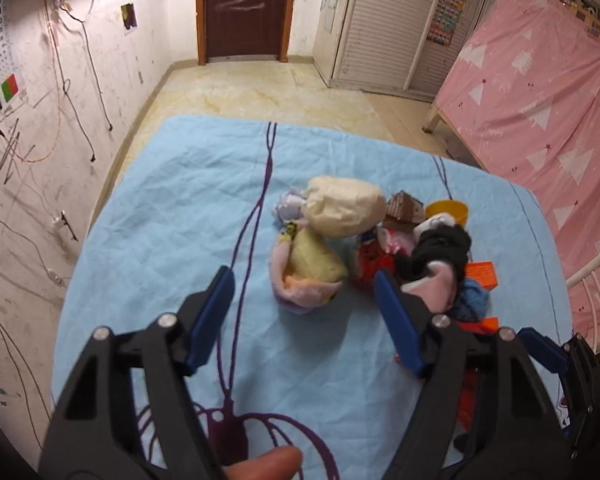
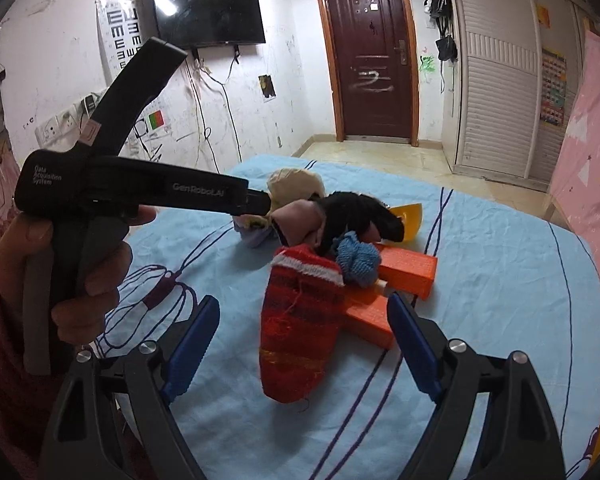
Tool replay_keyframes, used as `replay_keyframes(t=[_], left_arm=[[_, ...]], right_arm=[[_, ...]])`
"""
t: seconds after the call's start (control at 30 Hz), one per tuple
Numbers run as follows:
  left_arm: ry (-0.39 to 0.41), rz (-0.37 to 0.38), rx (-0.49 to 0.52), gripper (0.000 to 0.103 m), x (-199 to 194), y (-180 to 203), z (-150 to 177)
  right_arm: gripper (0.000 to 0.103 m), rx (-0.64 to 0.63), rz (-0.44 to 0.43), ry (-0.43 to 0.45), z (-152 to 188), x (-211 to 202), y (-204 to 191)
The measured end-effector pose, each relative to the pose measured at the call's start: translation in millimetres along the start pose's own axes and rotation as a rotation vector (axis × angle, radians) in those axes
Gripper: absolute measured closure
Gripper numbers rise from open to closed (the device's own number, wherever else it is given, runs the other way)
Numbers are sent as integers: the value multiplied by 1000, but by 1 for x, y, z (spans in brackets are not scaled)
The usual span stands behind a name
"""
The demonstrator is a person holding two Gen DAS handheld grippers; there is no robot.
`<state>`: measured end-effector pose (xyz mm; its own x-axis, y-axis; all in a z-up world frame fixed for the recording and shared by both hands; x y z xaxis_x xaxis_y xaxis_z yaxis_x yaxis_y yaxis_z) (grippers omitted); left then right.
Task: Collect trash
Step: 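Grasp the red knitted sock with the right tool while the left tool grasps the pink plush doll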
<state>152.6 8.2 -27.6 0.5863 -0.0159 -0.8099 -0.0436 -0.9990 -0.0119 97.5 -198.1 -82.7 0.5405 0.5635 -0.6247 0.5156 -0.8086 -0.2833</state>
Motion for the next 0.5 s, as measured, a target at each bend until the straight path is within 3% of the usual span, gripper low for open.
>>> replay_keyframes(t=[0.23,0.33,0.43,0.47,0.5], left_arm=[[-26,43,-4,39,19,-2,-1],[-32,73,-8,48,25,-2,-1],[-37,93,-22,65,29,-2,1],[-41,93,-21,72,31,-2,2],[-44,98,-22,77,32,-1,3]], right_arm=[[45,-6,45,-37,6,14,5],[56,4,44,-45,5,16,9],[64,-1,54,-47,4,18,10],[72,-5,60,-46,4,18,10],[86,-7,63,-48,5,18,10]])
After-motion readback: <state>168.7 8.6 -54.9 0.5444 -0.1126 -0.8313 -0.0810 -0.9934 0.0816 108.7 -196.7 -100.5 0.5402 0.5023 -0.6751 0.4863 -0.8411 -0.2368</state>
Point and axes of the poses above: each gripper's, at about its wrist camera, not at the fingertips, and x roughly the way its jaws point, y to its right, z to its underside, the point moved 4 cm from there along x, roughly the way its jaws point, and after that the axes turned 14 degrees about x, right-handed, at the moved point
